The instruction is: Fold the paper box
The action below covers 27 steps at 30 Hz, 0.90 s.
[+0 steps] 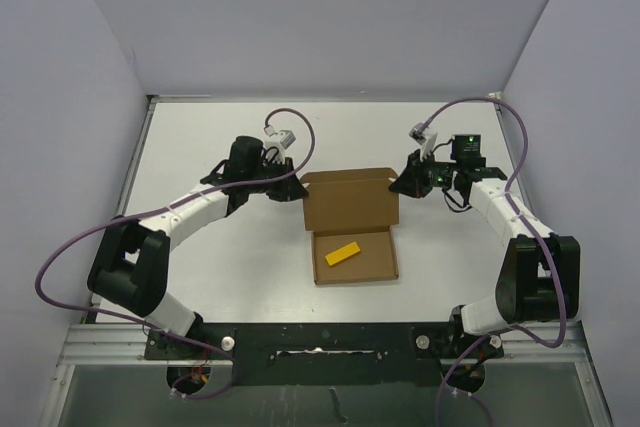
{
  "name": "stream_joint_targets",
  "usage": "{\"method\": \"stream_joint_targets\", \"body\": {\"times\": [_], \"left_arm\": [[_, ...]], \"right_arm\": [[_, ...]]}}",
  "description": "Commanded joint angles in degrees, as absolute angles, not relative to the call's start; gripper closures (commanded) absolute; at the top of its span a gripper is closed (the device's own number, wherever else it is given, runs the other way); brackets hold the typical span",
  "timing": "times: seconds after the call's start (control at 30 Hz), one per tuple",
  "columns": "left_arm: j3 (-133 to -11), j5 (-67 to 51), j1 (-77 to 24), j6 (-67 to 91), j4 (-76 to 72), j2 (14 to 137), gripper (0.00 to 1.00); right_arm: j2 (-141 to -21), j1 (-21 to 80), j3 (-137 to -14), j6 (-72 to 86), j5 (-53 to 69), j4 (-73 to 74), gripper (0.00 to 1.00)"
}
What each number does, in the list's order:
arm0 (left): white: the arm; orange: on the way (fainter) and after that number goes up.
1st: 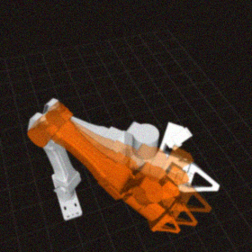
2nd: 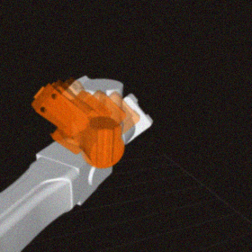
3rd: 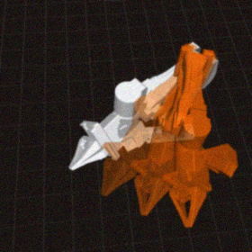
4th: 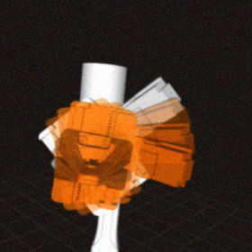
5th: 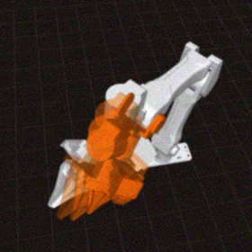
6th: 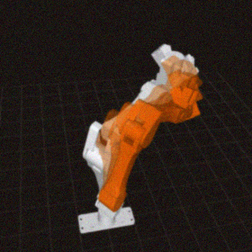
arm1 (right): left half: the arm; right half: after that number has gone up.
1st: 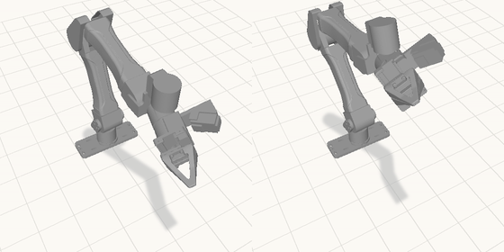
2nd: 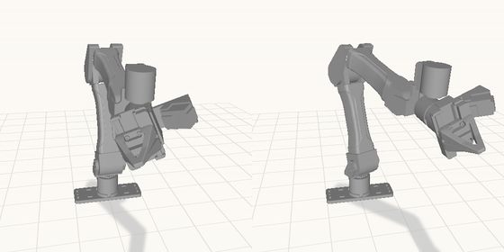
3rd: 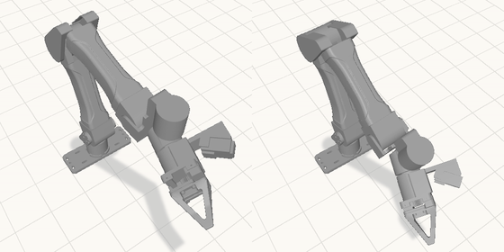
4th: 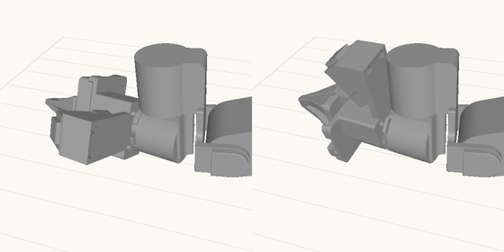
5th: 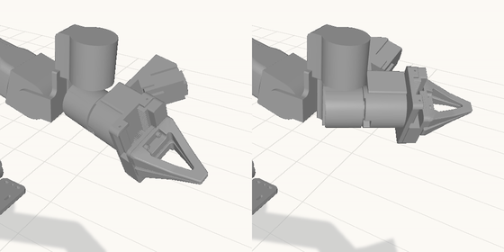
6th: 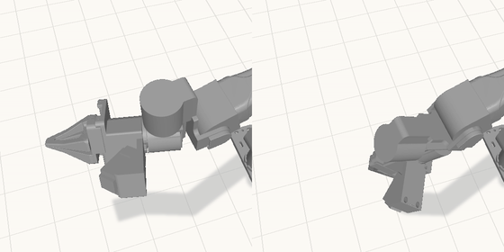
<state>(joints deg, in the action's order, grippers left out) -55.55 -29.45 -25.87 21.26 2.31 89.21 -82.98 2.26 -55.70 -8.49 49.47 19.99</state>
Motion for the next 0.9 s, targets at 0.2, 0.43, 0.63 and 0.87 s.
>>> {"method": "stream_joint_targets", "body": {"times": [0.2, 0.43, 0.63, 0.87], "left_arm": [[-61.5, -20.4, -27.1, 17.3, -8.9, 88.8, 1.00], [-61.5, -9.6, -29.4, 12.0, -19.6, 92.3, 1.00], [-63.4, -1.1, -32.1, 8.1, -24.6, 96.4, 1.00], [-62.2, 7.5, -35.4, 7.5, -28.6, 99.2, 1.00]], "right_arm": [[-80.4, 7.6, -58.0, -8.6, 35.4, 7.4, 1.00], [-84.5, 10.2, -60.6, -8.6, 24.6, -3.5, 1.00], [-87.3, 16.4, -58.0, -10.8, 11.2, -15.5, 1.00], [-87.4, 18.4, -51.6, -8.7, 4.6, -25.5, 1.00]]}}
